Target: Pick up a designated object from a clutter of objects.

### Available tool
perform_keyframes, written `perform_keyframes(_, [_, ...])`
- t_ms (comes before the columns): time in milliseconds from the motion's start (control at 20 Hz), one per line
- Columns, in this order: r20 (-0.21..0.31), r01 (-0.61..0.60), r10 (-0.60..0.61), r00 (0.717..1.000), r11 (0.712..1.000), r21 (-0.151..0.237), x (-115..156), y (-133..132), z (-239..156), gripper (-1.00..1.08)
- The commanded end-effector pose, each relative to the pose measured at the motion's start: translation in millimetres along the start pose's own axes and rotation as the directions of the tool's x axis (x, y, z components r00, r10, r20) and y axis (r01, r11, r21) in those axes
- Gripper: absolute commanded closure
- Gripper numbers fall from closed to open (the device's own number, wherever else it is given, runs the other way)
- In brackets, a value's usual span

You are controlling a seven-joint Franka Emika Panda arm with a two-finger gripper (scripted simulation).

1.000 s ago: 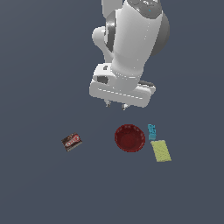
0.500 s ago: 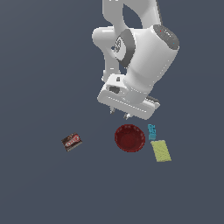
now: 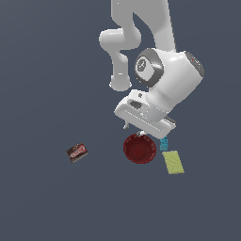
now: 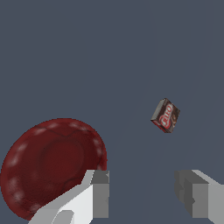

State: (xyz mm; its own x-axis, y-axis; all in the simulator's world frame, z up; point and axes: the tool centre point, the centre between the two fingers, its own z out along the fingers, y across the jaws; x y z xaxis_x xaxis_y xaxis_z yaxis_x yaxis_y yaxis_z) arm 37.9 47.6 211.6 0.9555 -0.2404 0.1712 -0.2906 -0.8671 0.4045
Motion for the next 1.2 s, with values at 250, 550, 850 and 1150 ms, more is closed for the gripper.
perform_keyframes(250, [-0.088,-0.050,0.043,0.995,0.996,-0.072,-1.5,-26.6,15.7,-0.20])
perform_keyframes(550, [-0.170,-0.087,0.068,0.983,0.990,-0.110,-4.0,-49.0,27.1,-0.20])
perform_keyframes(850, [-0.257,-0.122,0.085,0.963,0.984,-0.130,-7.8,-72.3,37.7,-0.20])
perform_keyframes(1150, [-0.346,-0.150,0.096,0.933,0.980,-0.133,-13.2,-96.4,47.5,-0.20])
